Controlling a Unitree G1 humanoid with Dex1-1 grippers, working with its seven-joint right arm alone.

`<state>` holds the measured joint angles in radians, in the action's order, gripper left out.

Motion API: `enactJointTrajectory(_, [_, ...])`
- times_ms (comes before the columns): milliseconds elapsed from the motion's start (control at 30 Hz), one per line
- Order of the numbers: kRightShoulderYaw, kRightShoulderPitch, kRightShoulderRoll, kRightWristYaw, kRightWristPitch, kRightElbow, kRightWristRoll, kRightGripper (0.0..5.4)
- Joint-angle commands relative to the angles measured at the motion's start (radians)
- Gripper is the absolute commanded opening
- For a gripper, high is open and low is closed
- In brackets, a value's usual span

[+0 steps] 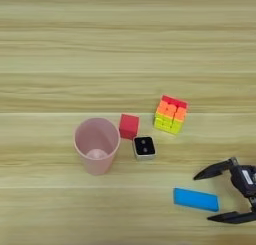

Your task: Move the objects on the table

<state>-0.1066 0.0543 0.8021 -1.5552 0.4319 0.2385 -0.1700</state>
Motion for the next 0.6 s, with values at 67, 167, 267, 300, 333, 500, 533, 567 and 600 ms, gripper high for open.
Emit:
enactJointTrajectory(67, [0.016, -0.046, 0.03, 0.048, 0.011, -0.01, 0.002, 3.33])
enactJointTrajectory(167, [0.012, -0.048, 0.03, 0.05, 0.014, -0.005, 0.006, 3.04])
enactJointTrajectory(267, [0.009, -0.051, 0.03, 0.053, 0.016, -0.001, 0.01, 2.72])
enactJointTrajectory(300, [0.008, -0.053, 0.029, 0.054, 0.017, 0.001, 0.011, 2.65])
enactJointTrajectory(333, [0.007, -0.054, 0.03, 0.055, 0.019, 0.004, 0.013, 2.5])
enactJointTrajectory(500, [0.004, -0.061, 0.03, 0.06, 0.024, 0.015, 0.018, 2.04])
enactJointTrajectory(533, [0.004, -0.062, 0.03, 0.061, 0.025, 0.016, 0.018, 1.98])
enactJointTrajectory(567, [0.003, -0.063, 0.031, 0.062, 0.026, 0.018, 0.017, 1.76])
enactJointTrajectory(600, [0.003, -0.063, 0.03, 0.063, 0.027, 0.02, 0.017, 1.62])
